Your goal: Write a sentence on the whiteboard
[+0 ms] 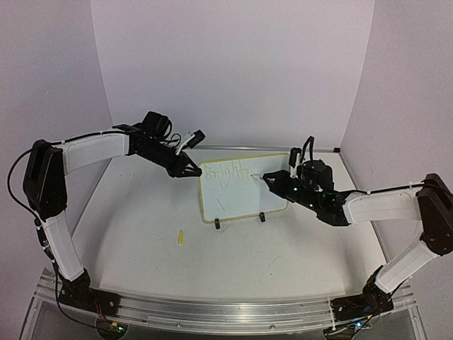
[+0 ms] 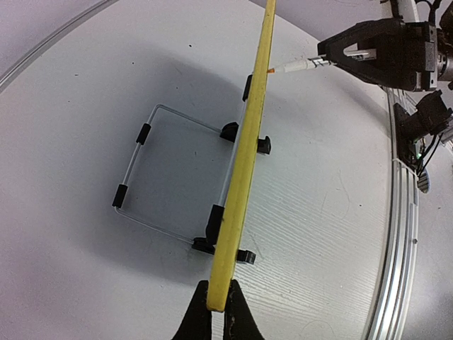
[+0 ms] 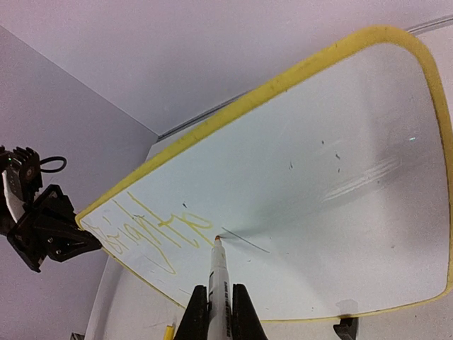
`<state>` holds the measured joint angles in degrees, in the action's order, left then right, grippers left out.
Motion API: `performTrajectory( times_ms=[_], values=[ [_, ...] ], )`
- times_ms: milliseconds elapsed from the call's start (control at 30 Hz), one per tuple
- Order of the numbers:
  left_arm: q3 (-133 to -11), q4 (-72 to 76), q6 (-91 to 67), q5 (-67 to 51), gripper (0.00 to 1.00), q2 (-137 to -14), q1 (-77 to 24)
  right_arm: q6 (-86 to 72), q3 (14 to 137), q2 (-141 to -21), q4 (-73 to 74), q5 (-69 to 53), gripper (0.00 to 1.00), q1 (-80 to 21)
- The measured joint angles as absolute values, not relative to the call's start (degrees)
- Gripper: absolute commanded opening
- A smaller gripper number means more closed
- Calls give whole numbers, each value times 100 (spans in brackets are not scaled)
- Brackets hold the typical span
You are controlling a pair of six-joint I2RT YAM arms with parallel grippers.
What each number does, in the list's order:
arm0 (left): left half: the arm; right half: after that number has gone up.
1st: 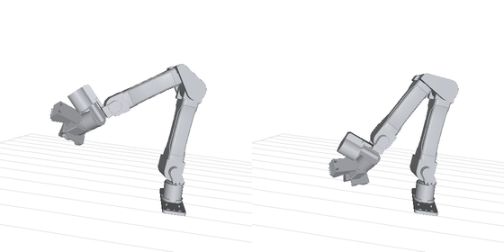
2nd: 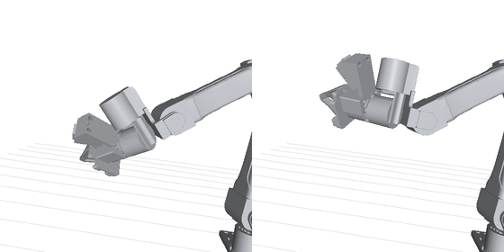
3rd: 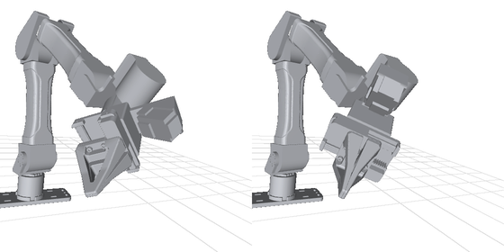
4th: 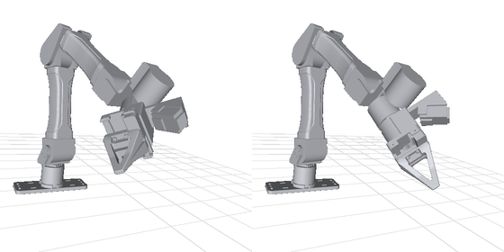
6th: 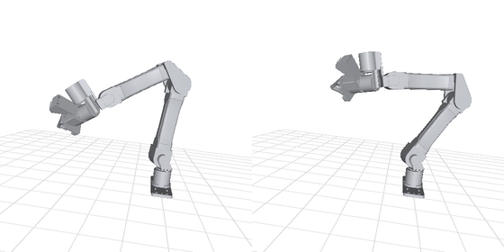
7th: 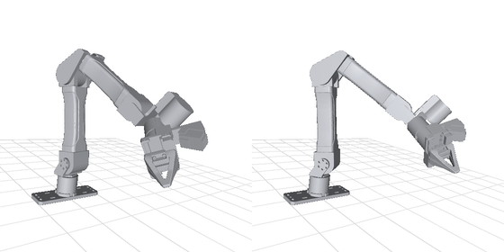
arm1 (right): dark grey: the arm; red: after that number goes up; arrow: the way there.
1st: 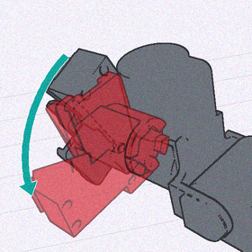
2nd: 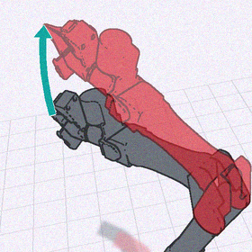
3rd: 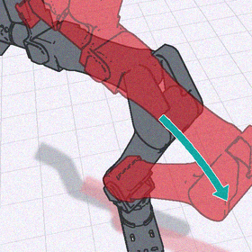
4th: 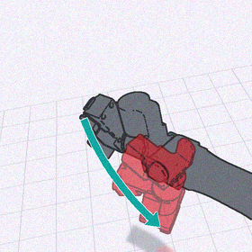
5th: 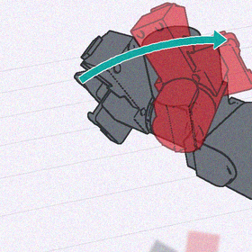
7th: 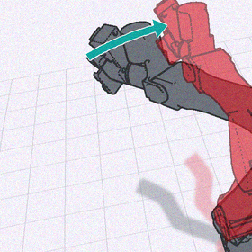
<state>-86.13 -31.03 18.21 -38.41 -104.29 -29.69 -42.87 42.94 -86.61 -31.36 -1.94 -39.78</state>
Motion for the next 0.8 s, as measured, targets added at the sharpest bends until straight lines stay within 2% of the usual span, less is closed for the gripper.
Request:
performTrajectory(
  times_ms=[300, 800],
  values=[
    [-8613, -3100, 1826, -3837, 0, -10427, -2969, -4019, 4163, -8013, -3259, -63, 0, -3977],
    [-8613, -3100, 1826, -3837, 0, -10427, -2969, -3899, 4419, -8507, -3300, -113, 0, -3977]
  ],
)
